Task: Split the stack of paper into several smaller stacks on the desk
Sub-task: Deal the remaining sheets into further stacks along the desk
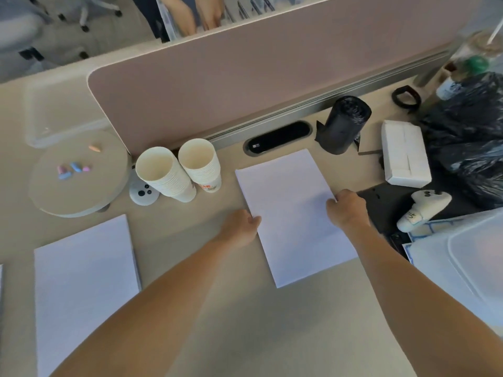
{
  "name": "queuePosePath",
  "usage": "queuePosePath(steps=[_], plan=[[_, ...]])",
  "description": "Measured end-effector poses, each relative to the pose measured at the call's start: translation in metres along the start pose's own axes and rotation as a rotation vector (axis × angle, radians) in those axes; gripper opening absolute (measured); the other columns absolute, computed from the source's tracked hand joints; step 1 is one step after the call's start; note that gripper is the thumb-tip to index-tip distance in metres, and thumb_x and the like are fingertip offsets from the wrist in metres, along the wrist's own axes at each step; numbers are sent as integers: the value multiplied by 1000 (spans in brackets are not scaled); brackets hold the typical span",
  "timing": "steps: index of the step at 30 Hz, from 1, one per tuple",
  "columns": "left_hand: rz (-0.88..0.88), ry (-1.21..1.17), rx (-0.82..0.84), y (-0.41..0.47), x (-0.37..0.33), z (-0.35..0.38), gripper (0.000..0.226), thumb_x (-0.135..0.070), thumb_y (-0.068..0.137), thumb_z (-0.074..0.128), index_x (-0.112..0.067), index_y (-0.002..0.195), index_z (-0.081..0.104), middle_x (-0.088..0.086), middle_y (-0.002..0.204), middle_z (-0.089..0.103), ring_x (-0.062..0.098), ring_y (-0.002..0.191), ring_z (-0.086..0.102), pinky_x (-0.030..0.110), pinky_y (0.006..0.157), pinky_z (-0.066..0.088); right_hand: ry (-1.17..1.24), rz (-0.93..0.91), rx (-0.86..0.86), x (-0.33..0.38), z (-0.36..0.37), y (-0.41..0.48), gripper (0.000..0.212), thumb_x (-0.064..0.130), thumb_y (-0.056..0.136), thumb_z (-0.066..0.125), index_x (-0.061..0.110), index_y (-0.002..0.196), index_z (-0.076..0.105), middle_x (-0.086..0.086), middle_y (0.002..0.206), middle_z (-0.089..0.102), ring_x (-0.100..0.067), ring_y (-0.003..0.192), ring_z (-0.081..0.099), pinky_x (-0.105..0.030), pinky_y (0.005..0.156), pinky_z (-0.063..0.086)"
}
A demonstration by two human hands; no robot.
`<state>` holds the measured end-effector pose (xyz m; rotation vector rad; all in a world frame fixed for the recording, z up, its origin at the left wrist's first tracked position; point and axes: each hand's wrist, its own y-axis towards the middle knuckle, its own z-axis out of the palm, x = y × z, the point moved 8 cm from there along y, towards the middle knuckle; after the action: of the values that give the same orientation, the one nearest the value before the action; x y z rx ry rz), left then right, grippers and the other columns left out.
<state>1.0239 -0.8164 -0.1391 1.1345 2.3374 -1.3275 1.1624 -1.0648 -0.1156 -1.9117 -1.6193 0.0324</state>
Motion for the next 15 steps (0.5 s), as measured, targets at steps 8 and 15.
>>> queuePosePath(steps=[8, 15], plan=[[-150, -221, -6, -46, 57, -40, 34, -34, 97, 49, -15, 69, 50, 4, 60, 58, 22, 52, 56, 29, 64, 46, -216, -105, -18, 54, 6, -71, 44, 24, 96, 43, 3, 135, 43, -16, 135, 44, -35, 126, 44, -44, 97, 47], [-227, -383, -70, -138, 148, -82, 18, -29, 90, 60, -12, 84, 59, 8, 79, 60, 20, 63, 56, 25, 58, 45, -115, -402, 281, 111, 64, -195, 27, 20, 93, 47, 1, 102, 65, -13, 106, 64, -31, 103, 62, -38, 84, 54]])
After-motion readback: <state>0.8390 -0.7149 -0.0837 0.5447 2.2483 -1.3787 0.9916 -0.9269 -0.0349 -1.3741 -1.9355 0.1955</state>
